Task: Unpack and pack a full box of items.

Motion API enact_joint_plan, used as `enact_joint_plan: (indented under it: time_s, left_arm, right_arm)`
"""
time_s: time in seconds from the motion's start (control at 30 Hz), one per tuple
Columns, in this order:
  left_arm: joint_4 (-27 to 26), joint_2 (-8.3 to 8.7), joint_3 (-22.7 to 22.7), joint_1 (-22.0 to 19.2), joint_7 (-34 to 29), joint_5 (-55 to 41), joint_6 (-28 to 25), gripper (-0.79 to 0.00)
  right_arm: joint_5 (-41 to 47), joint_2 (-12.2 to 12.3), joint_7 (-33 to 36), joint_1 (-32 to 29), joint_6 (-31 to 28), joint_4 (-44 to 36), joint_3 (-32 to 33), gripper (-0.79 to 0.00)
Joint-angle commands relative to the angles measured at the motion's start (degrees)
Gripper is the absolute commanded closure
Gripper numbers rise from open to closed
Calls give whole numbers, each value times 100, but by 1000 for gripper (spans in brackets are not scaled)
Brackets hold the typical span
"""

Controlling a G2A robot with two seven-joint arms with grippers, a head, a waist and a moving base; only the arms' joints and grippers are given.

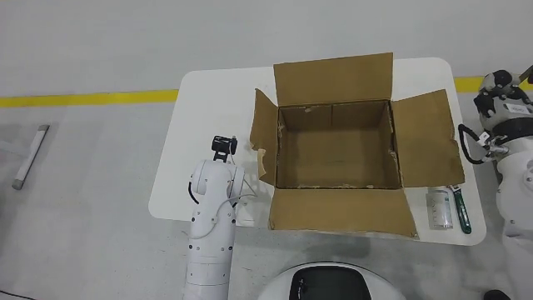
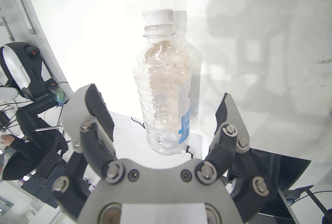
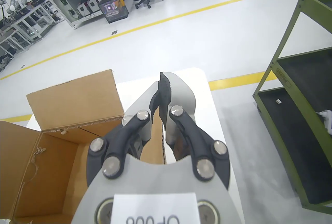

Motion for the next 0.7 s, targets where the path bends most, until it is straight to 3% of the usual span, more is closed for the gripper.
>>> enact_joint_plan:
  time_s: [0.0,0.27,0.53,0.67]
  left_arm:
    - [0,0,0,0,0,0,0,-785]
    - [-206,38,-144,91,179,-43,-46,-785]
    - [-879,114,-648,361,-369,-1042,-813,-785]
    - [-860,170,-783,496,-349,-1389,-972,-785]
  right_arm:
    - [0,0,-1,0,0,0,0,0]
    - [0,0,-1,0,0,0,0,0]
    - [0,0,-1,0,0,0,0,0]
    - [0,0,-1,0,0,0,0,0]
